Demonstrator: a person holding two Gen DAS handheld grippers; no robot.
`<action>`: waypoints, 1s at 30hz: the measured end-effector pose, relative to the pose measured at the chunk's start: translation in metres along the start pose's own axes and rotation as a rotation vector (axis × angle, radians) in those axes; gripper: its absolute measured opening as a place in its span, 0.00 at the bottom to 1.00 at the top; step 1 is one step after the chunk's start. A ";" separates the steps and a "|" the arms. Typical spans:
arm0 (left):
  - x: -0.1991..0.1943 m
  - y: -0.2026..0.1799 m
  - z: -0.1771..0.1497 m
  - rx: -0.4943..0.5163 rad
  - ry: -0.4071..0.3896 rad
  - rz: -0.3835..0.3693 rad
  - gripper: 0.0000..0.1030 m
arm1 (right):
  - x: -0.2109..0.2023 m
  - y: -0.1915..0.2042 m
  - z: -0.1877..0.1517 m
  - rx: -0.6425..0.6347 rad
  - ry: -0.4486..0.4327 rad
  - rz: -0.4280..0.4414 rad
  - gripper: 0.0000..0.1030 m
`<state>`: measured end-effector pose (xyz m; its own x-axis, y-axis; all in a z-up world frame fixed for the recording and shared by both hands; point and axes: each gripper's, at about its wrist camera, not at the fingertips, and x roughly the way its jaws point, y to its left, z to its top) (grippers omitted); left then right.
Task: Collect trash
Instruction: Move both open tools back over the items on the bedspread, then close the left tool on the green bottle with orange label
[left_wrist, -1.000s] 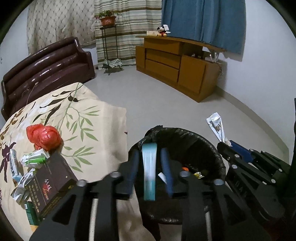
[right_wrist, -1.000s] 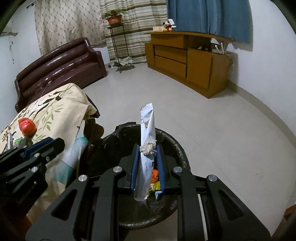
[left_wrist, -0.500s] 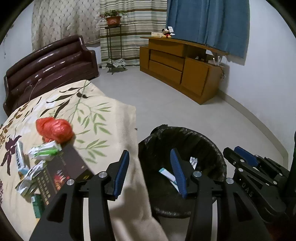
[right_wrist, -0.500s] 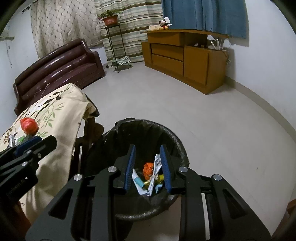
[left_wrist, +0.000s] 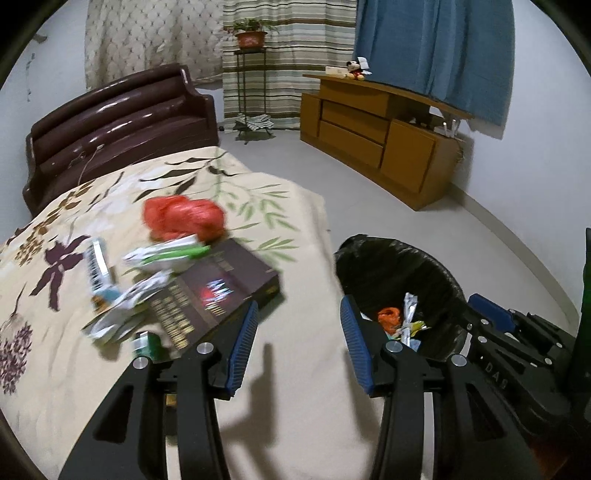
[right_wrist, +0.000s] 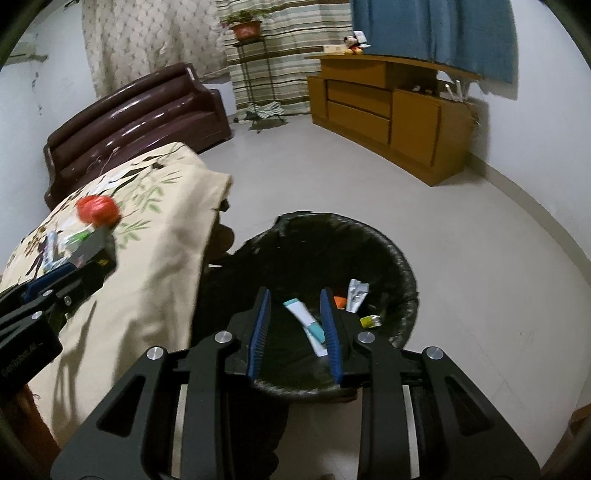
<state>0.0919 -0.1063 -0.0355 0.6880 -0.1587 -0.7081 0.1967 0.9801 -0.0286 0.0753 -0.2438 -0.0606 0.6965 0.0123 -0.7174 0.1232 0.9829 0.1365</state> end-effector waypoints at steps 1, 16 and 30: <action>-0.003 0.005 -0.002 -0.005 -0.002 0.006 0.45 | -0.001 0.004 0.000 -0.007 0.000 0.004 0.27; -0.020 0.070 -0.031 -0.102 0.017 0.095 0.45 | -0.020 0.059 -0.004 -0.095 -0.011 0.056 0.27; -0.007 0.083 -0.039 -0.119 0.066 0.073 0.40 | -0.020 0.080 -0.009 -0.116 0.001 0.072 0.27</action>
<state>0.0759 -0.0189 -0.0601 0.6490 -0.0824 -0.7563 0.0608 0.9966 -0.0564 0.0647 -0.1640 -0.0418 0.6996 0.0841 -0.7096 -0.0101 0.9941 0.1078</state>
